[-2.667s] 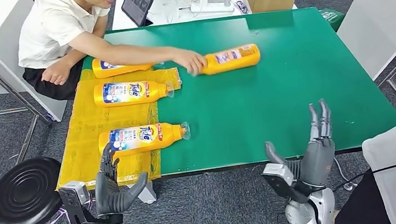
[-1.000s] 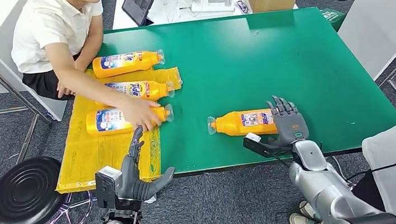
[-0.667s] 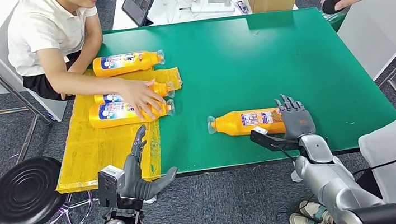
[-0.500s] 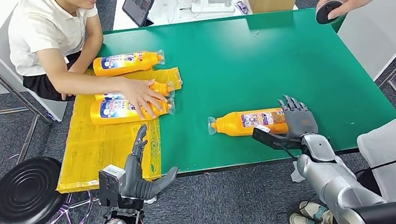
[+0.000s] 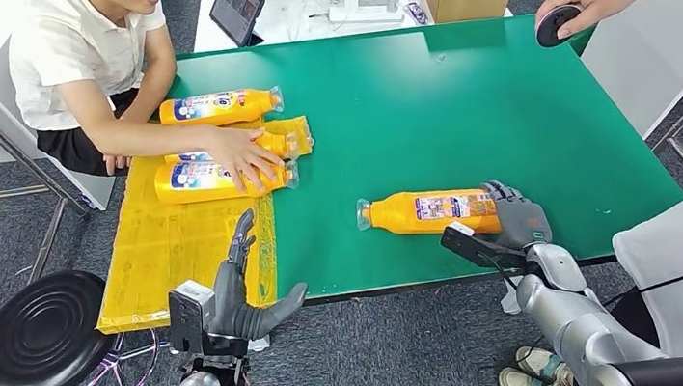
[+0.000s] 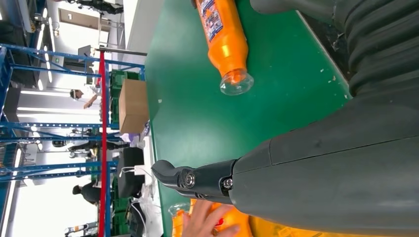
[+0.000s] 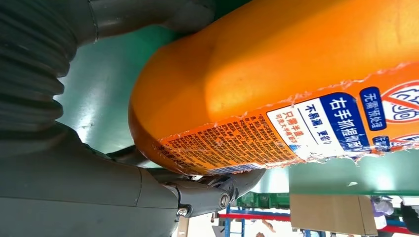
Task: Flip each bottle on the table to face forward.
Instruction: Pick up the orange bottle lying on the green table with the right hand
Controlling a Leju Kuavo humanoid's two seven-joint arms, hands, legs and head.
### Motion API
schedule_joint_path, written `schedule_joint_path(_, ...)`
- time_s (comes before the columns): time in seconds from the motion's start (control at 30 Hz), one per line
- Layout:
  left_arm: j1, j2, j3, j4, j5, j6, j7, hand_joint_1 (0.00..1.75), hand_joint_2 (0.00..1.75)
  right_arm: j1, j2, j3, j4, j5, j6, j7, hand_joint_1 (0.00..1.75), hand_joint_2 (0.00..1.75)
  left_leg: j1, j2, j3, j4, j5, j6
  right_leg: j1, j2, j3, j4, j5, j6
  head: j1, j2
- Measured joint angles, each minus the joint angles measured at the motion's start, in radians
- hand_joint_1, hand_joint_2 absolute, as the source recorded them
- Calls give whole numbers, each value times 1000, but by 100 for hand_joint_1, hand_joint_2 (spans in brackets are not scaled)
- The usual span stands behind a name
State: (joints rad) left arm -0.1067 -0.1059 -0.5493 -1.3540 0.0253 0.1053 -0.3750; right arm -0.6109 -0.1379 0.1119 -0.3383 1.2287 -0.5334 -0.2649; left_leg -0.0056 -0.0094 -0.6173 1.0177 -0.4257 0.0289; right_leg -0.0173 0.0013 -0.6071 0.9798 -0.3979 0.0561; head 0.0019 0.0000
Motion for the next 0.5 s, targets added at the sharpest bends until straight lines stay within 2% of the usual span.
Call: schedule_joint_path(0.5, -4, 0, 0, 6, 16, -1, -4, 0, 175, -7, 6, -7, 4, 6, 32, 17, 175, 175, 0, 0, 2, 0, 0, 0, 0, 0, 2, 0, 0, 0, 0, 0)
